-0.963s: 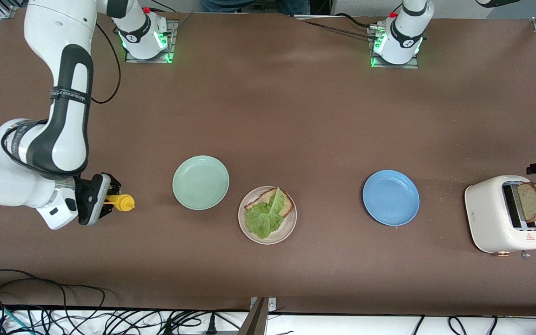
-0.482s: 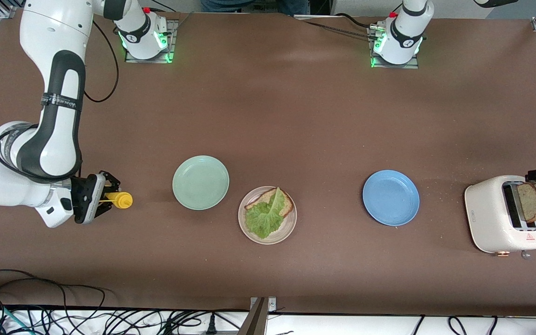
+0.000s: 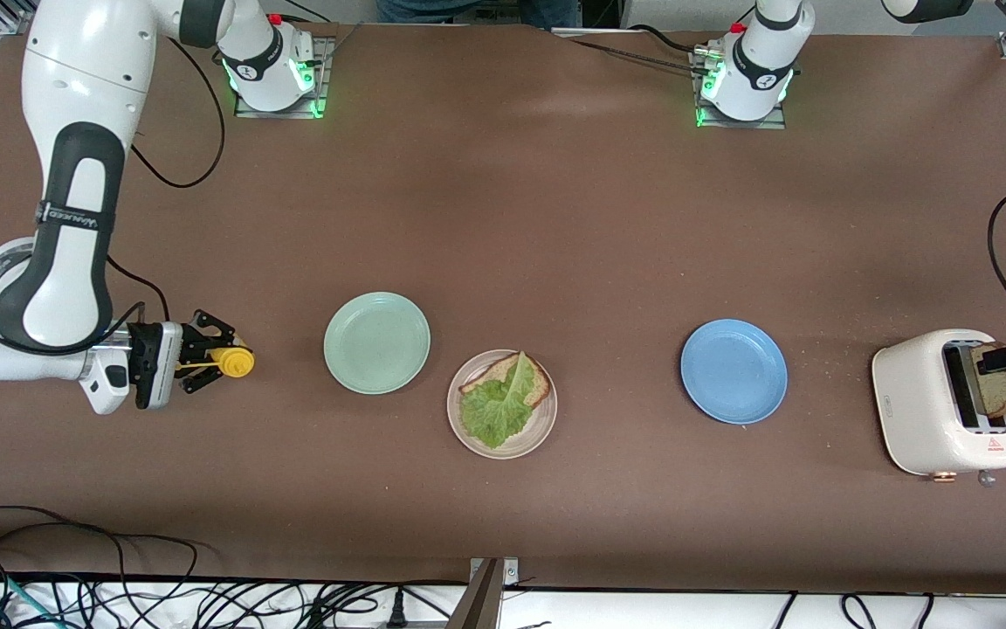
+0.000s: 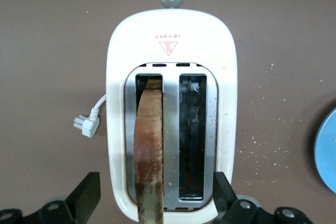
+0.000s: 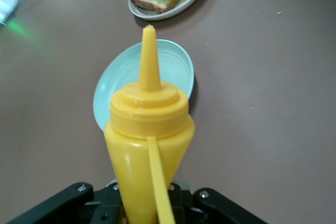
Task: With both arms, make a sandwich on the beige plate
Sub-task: 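Lower the mustard with the right gripper while the left gripper grasps toaster toast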
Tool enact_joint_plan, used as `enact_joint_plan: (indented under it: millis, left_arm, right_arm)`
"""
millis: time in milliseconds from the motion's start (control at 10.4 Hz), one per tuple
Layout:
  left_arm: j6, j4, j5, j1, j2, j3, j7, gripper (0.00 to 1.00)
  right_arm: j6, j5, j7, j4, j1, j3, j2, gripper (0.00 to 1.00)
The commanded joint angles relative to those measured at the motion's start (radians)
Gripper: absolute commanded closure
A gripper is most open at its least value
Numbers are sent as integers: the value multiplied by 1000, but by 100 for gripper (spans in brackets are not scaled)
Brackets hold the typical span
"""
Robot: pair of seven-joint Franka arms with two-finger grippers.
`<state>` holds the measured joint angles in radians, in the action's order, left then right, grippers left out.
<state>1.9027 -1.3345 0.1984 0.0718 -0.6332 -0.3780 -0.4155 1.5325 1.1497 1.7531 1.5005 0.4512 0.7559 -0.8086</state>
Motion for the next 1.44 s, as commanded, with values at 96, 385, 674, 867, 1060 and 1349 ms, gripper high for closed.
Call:
enact_joint_plan:
  millis: [96,385,674,867,1060,1349]
  left_arm:
    - [39,11,27,2,-13,-7,17,17]
    - [52,11,18,-1,-13,-7,17,49]
    - [52,11,19,-3,-11,-7,17,90]
    - [52,14,26,-3,-5,-9,27,100]
    - [47,53,19,-3,0,-9,27,100]
    - [35,55,22,-3,70,-1,29,100]
  right_arm:
    - [-55,41,51,20,-161,-153,8,100]
    - [-160,138,69,105,-199,-187,2,100]
    - [-201,206,234,123,-204,-194,-23,100]
    - [-183,234,409,118,-201,-220,-23,100]
    - [-178,254,563,118,-201,-224,-46,100]
    - [-190,272,624,118,-207,-224,-86,100]
